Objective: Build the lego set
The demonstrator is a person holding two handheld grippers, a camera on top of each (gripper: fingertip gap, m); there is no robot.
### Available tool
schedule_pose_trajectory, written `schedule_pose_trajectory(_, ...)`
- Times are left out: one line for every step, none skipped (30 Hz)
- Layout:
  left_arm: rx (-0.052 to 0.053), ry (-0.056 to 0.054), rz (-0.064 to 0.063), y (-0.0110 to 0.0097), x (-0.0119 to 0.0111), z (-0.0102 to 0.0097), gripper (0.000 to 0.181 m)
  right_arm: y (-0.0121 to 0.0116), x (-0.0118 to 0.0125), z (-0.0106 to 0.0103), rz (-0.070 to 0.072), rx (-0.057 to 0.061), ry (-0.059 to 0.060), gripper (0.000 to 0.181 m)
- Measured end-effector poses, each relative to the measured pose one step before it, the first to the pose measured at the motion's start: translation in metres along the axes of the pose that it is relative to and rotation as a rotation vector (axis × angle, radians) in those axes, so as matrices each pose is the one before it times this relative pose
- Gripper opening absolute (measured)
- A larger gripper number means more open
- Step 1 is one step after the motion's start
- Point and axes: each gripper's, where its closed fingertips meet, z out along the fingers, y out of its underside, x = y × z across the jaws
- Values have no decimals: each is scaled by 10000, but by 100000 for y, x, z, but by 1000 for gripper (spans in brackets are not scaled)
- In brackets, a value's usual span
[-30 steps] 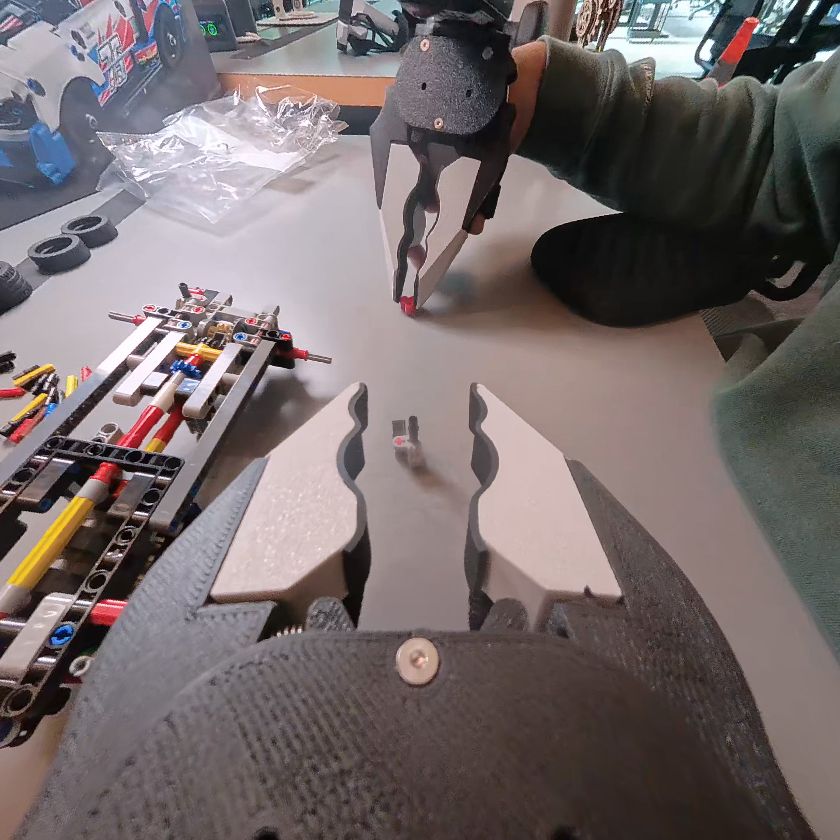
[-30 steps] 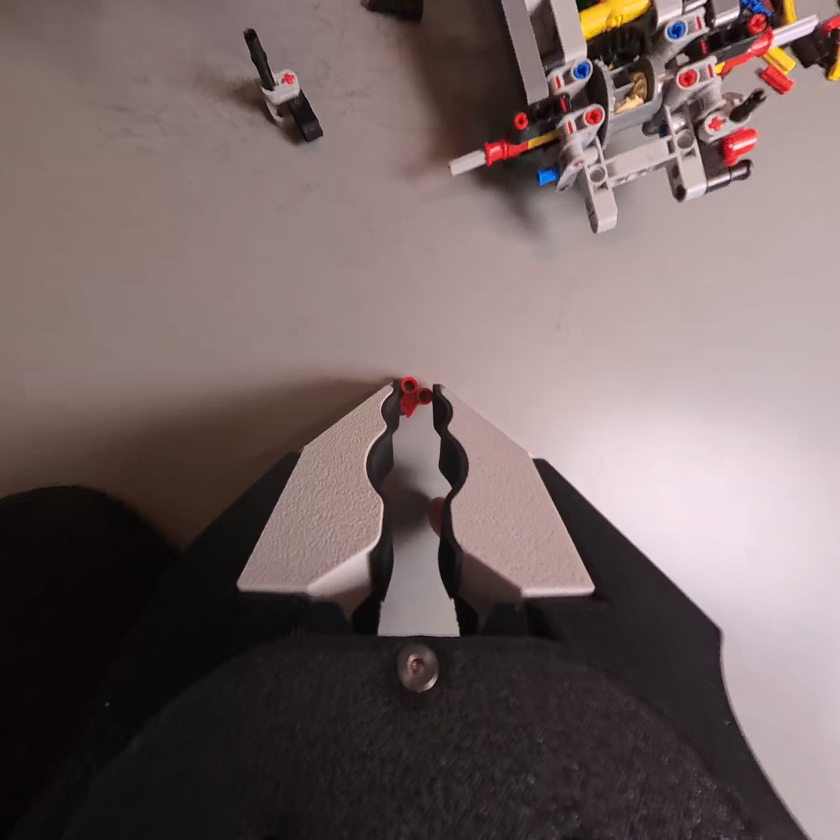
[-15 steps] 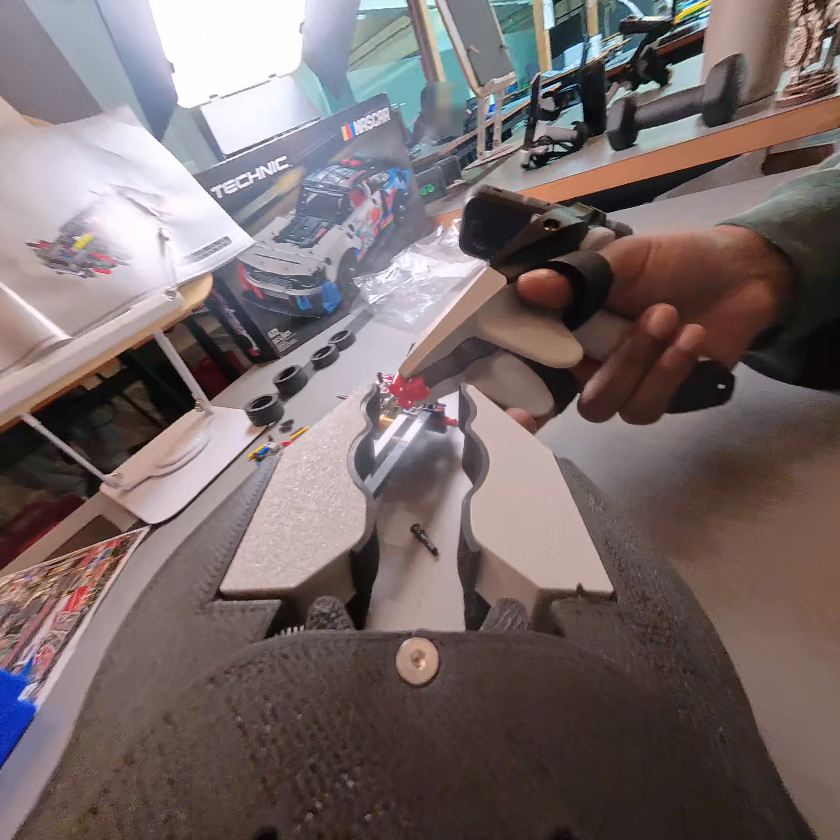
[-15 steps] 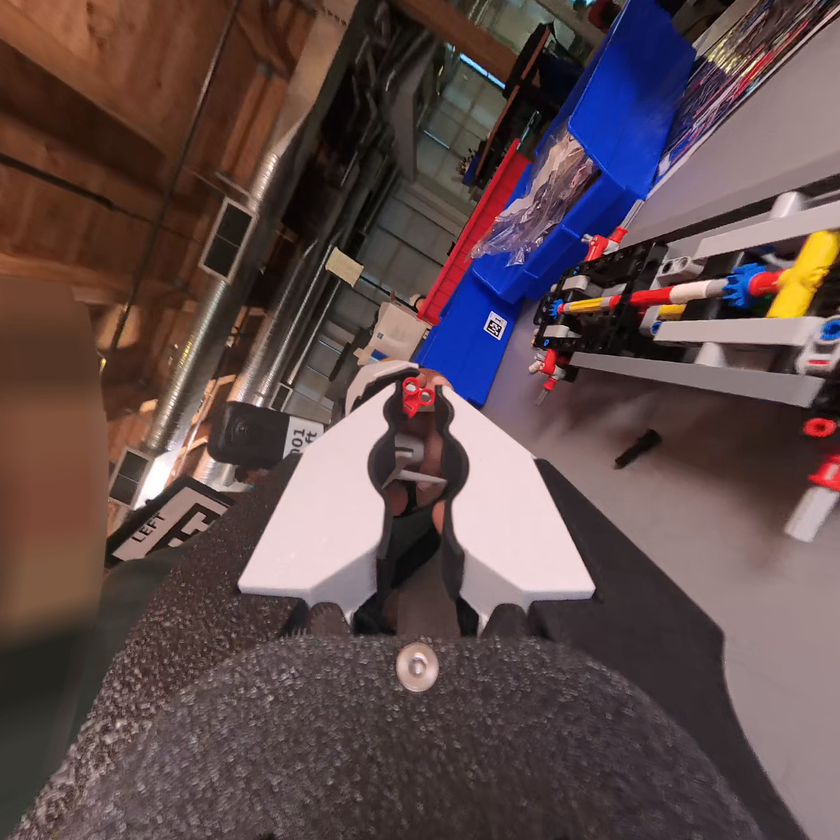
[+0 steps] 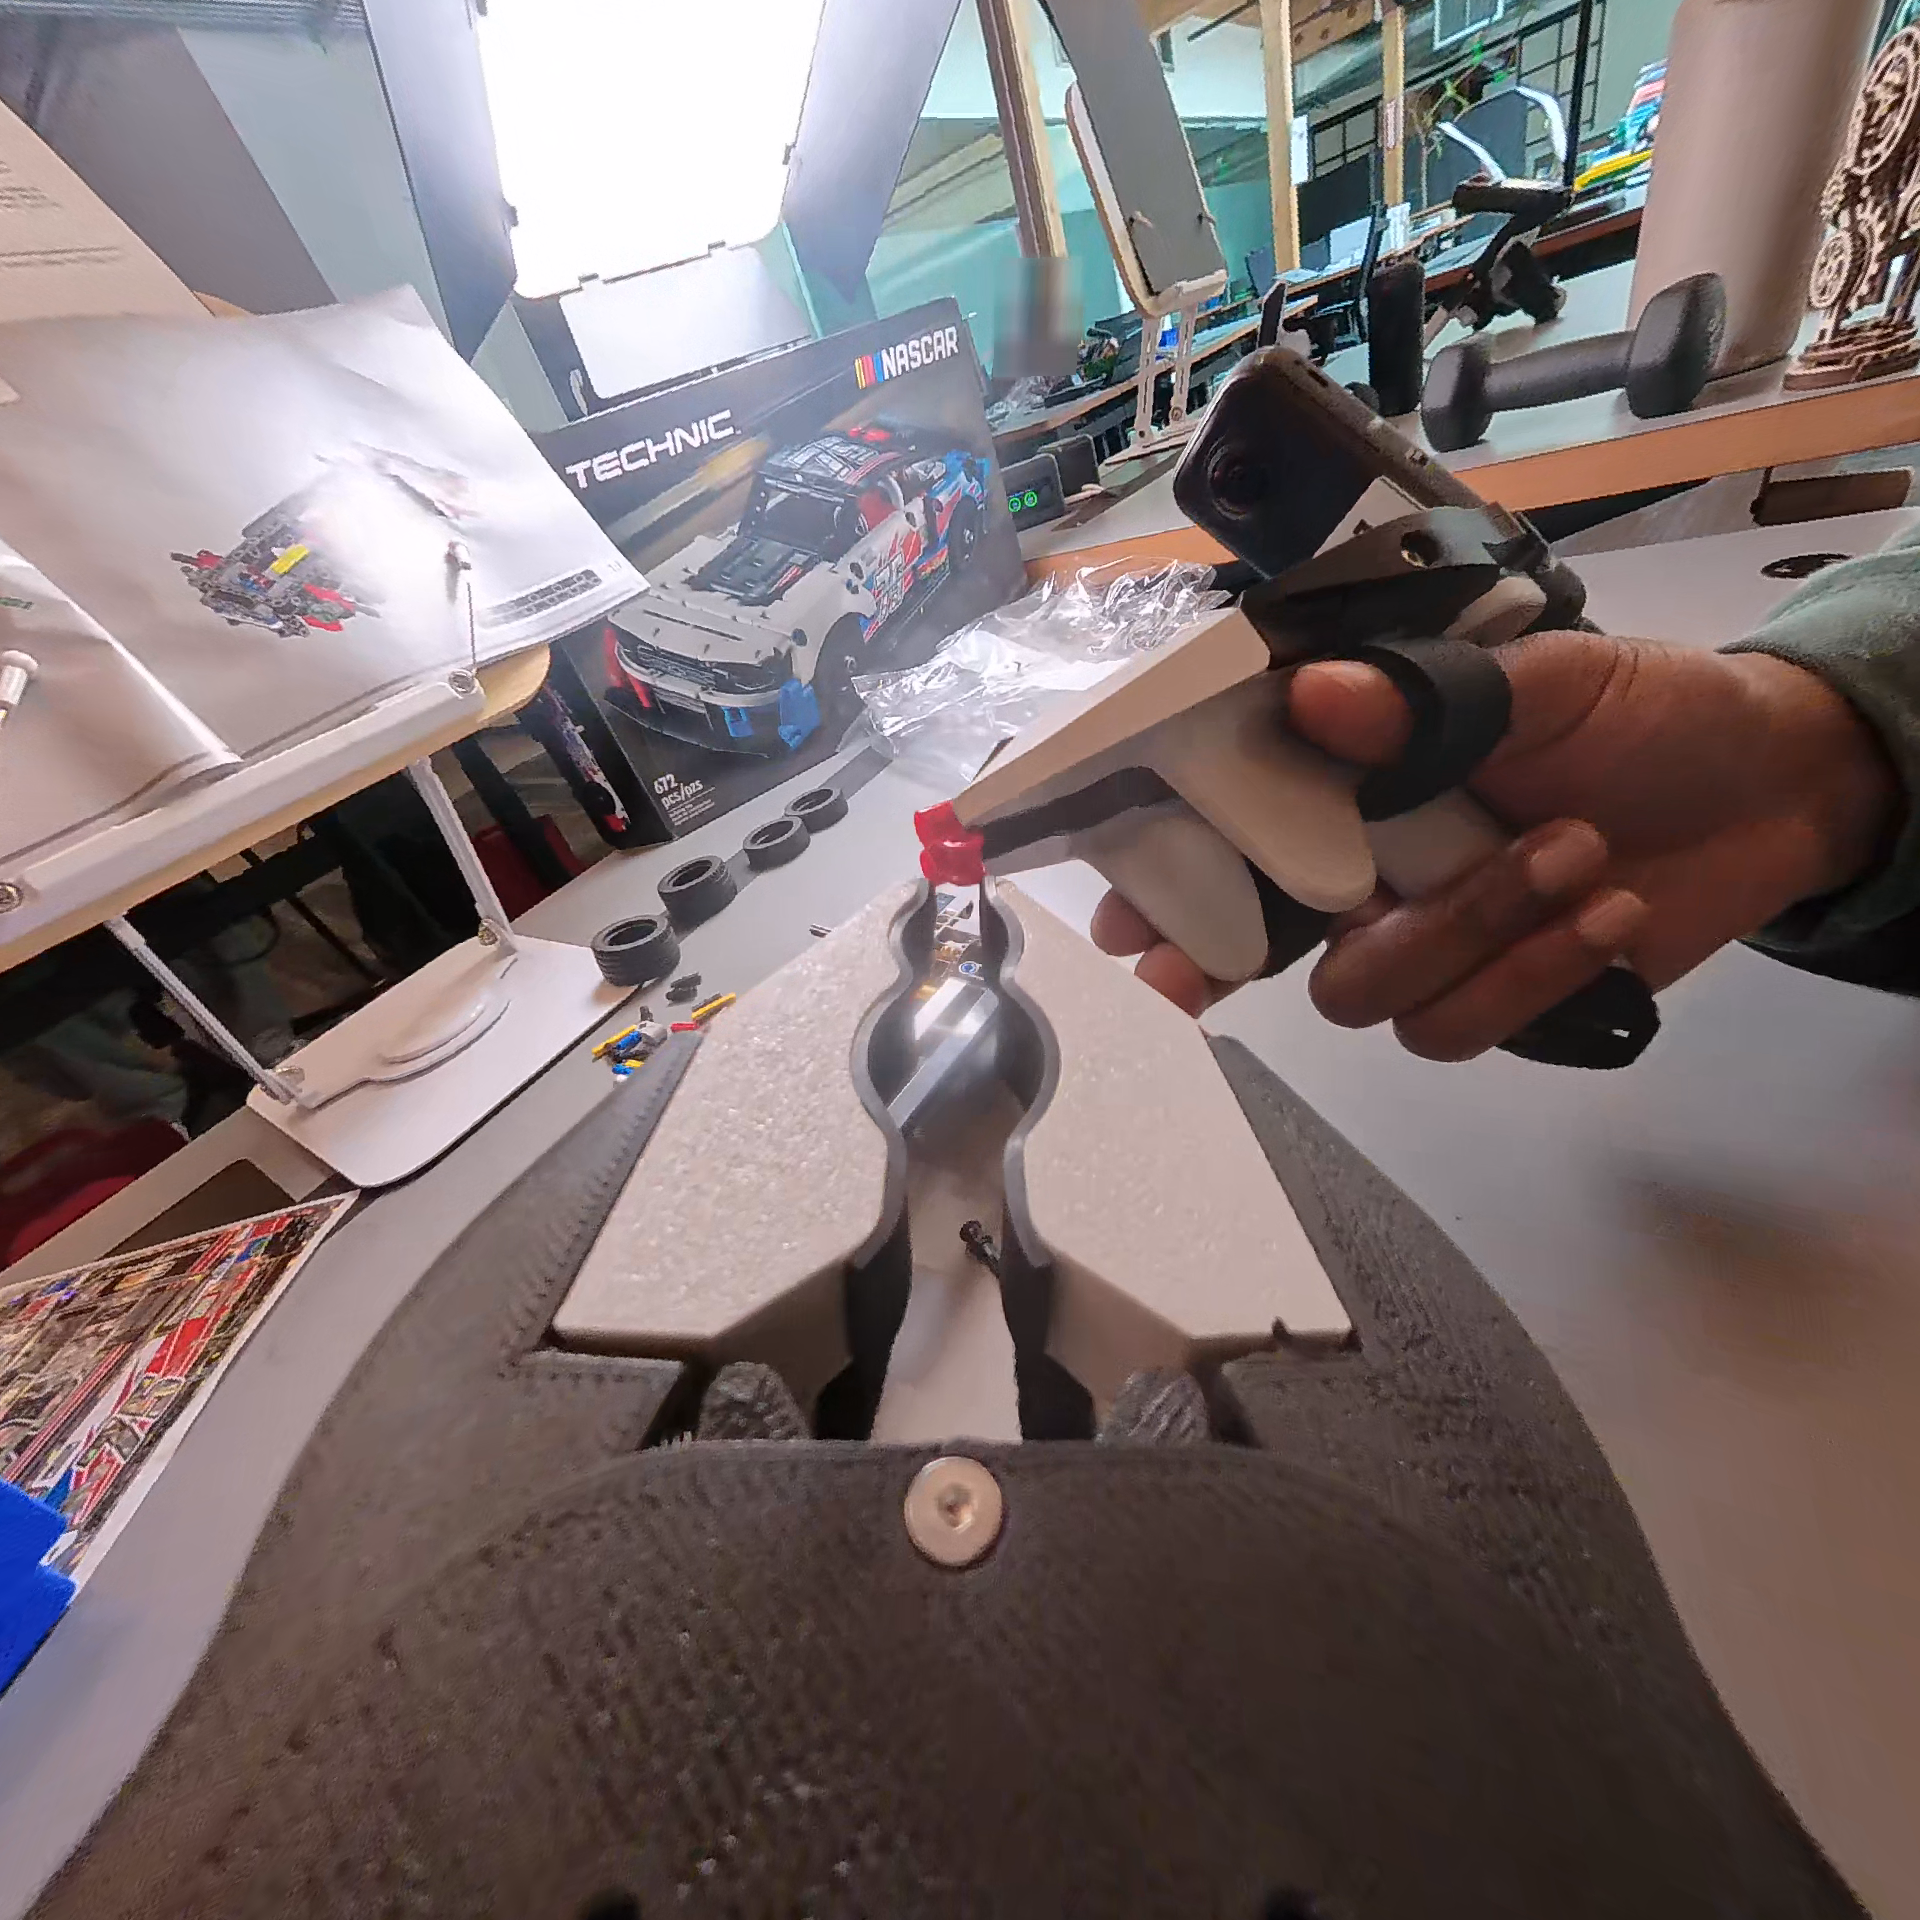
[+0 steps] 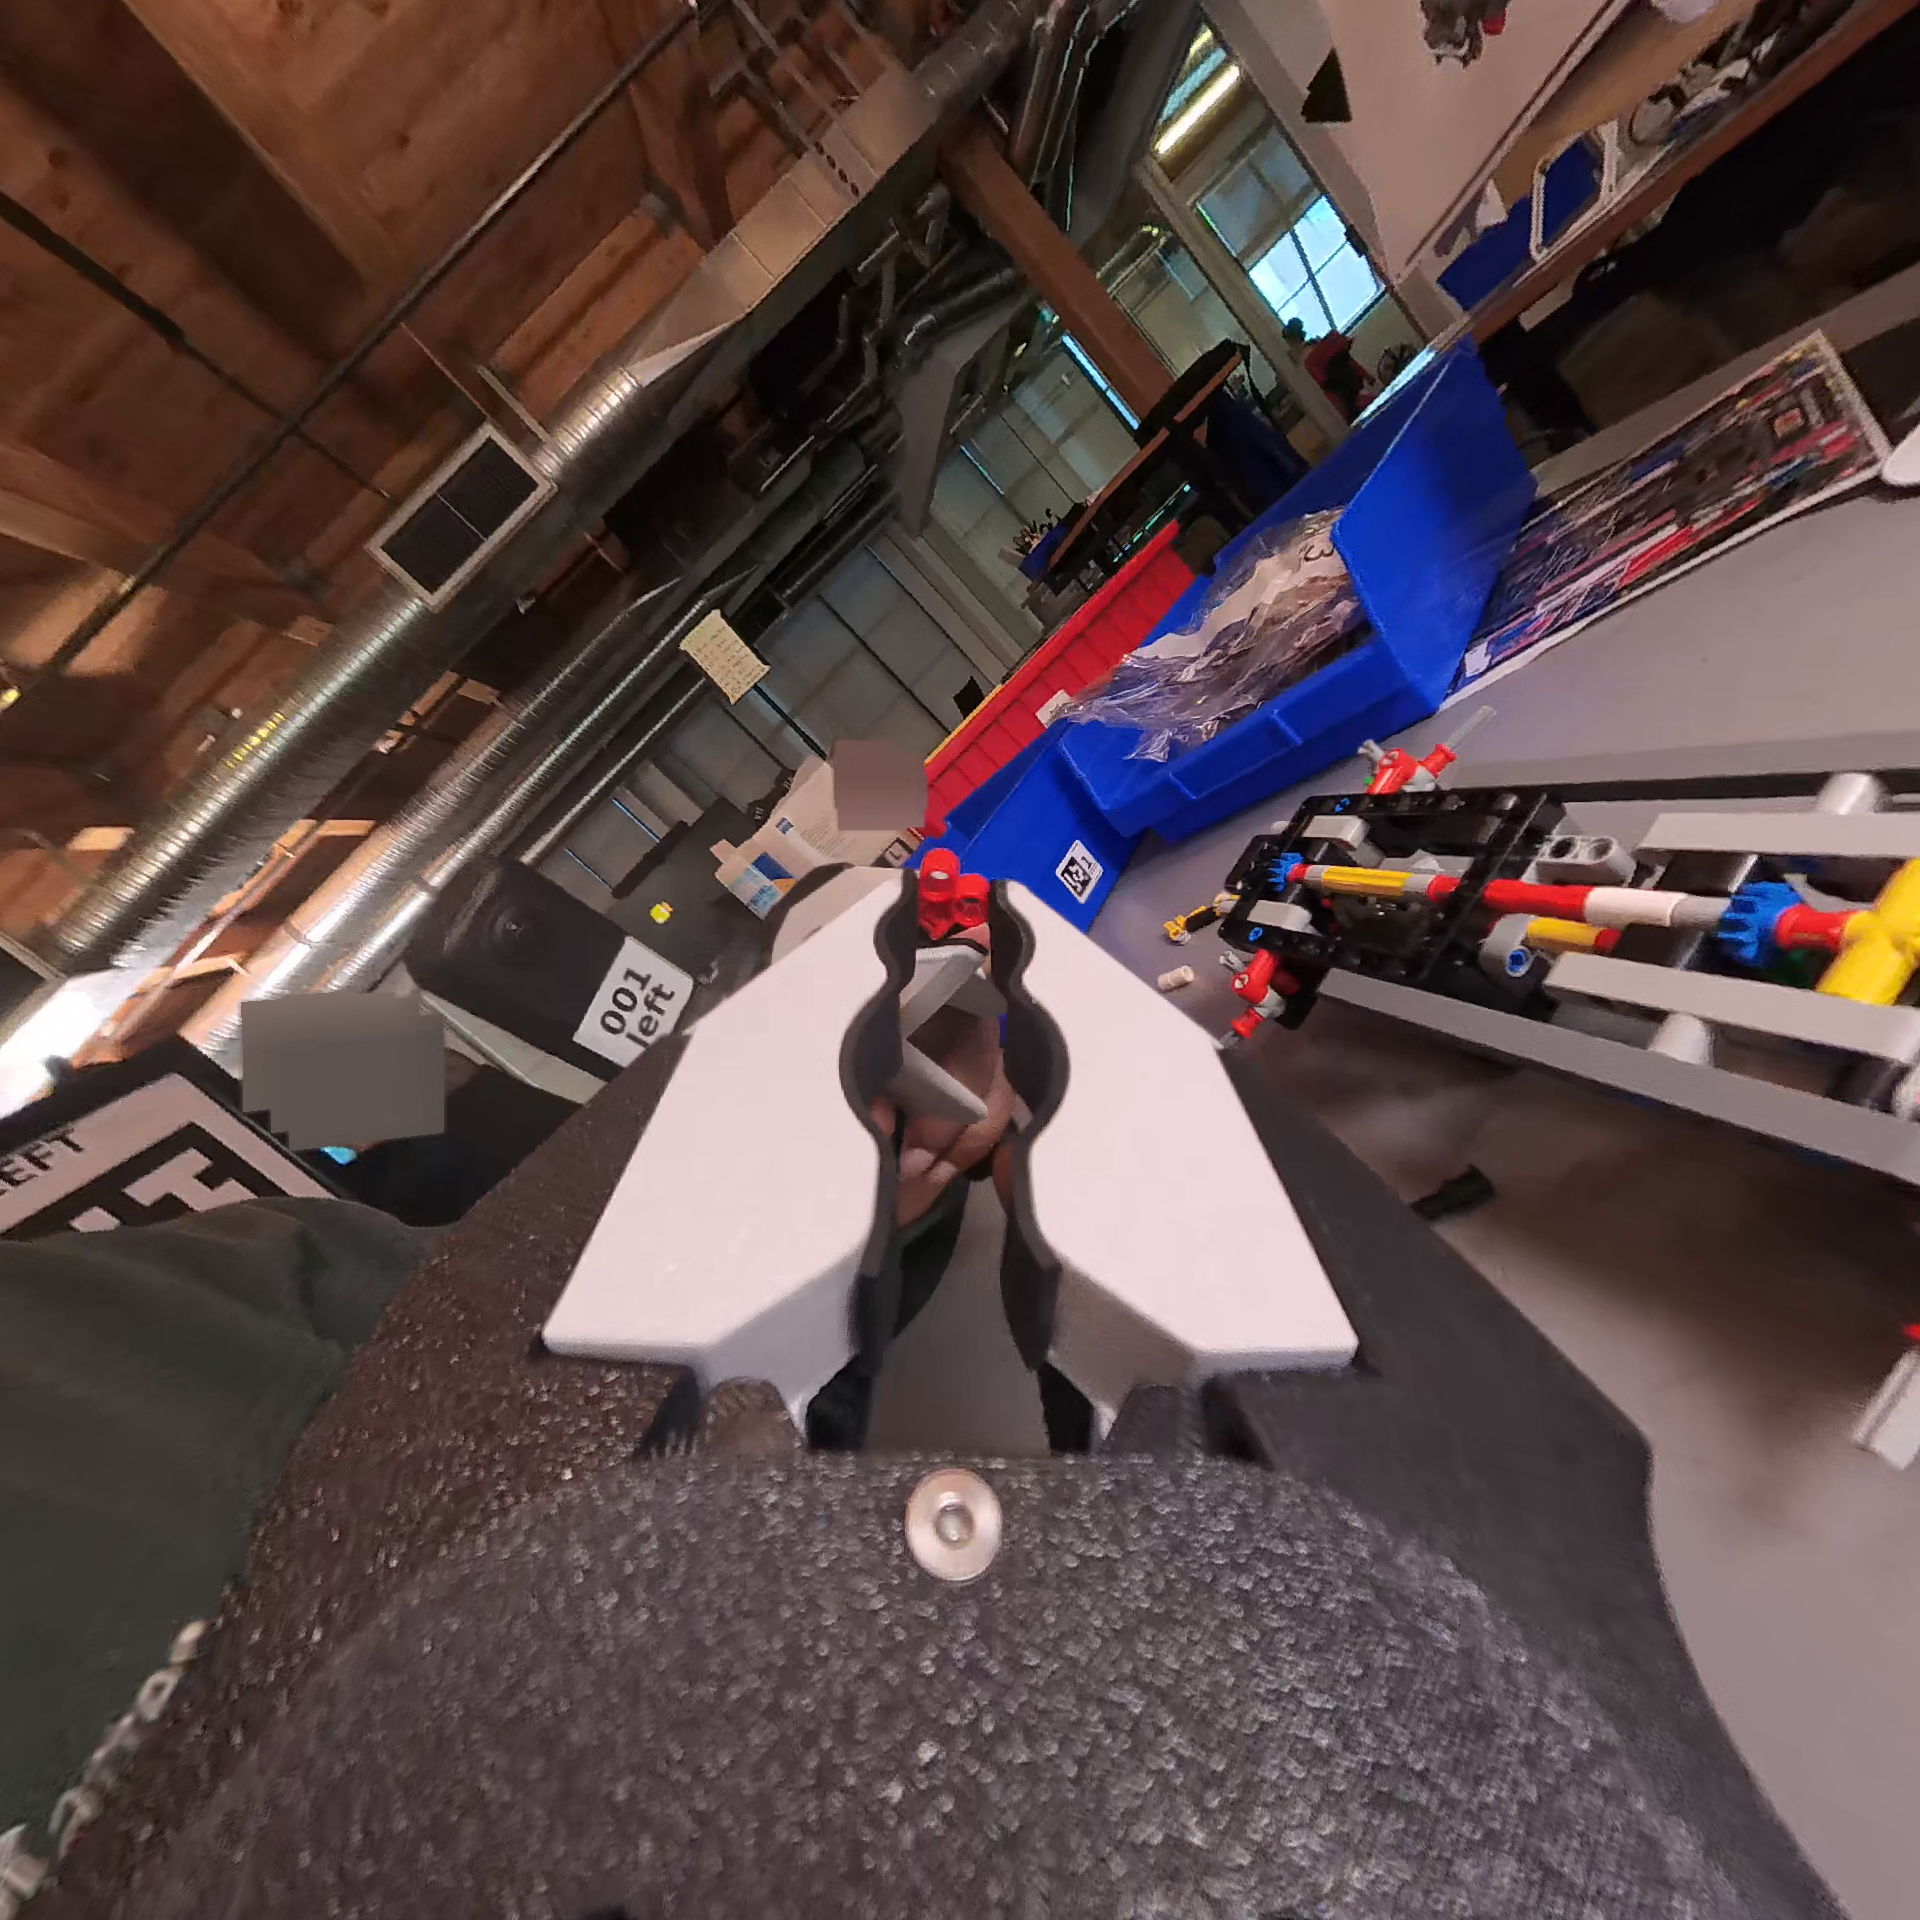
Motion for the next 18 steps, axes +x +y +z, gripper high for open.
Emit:
schedule_pose_trajectory(20, 26, -14, -24, 36, -5, 5, 2, -57, -26, -269, -21, 26, 9)
schedule_pose_trajectory(2, 18, -1, -2, 21, 10, 6, -14, -14, -26, -317, -30, 56, 10)
schedule_pose_trajectory(25, -11, 6, -37, -9, 0, 7, -48, -67, -36, -335, 12, 45, 10)
schedule_pose_trajectory(25, 21, 4, -30, 45, -7, 6, -32, -58, -33, -257, 21, 56, 9)
schedule_pose_trajectory(7, 68, -16, -12, 114, 10, 6, 50, -36, 8, -183, -16, 67, 9)
schedule_pose_trajectory(29, 58, -33, -37, 93, 1, 6, 4, 36, -18, -153, 20, 94, 9)
schedule_pose_trajectory(36, 35, -48, -48, 44, -11, 7, -32, 32, -21, -151, 54, 75, 10)
schedule_pose_trajectory(20, 40, -56, -33, 39, 4, 8, -9, 0, -8, -98, 39, 42, 10)
schedule_pose_trajectory(9, 19, -58, -13, -2, -2, 8, 1, -25, 0, -24, 32, 8, 10)
schedule_pose_trajectory(11, -13, -60, -10, -33, -17, 8, 53, 24, 23, 6, -16, 5, 10)
schedule_pose_trajectory(2, -7, -60, 18, -45, -3, 8, 4, 21, 1, -41, 17, 24, 10)
schedule_pose_trajectory(0, -9, -64, 19, -37, 1, 7, 51, 13, 5, -110, 4, 48, 10)
schedule_pose_trajectory(15, -17, -61, 3, -69, -13, 6, 56, -24, 10, -182, 4, 43, 10)
schedule_pose_trajectory(2, 13, -51, 20, -34, -22, 5, 64, -5, 2, -231, -11, 63, 10)
schedule_pose_trajectory(-23, 37, -59, 60, -17, -6, 5, 51, 32, 3, -216, -26, 77, 10)
schedule_pose_trajectory(-27, 39, -88, 54, -34, -10, 4, 37, 41, 7, -198, -53, 46, 10)
schedule_pose_trajectory(-36, 78, -112, 58, -24, -20, 4, 45, 25, -4, -230, -91, 19, 10)
schedule_pose_trajectory(-47, 149, -128, 54, 18, -26, 4, 46, -10, -8, -284, -119, -5, 10)
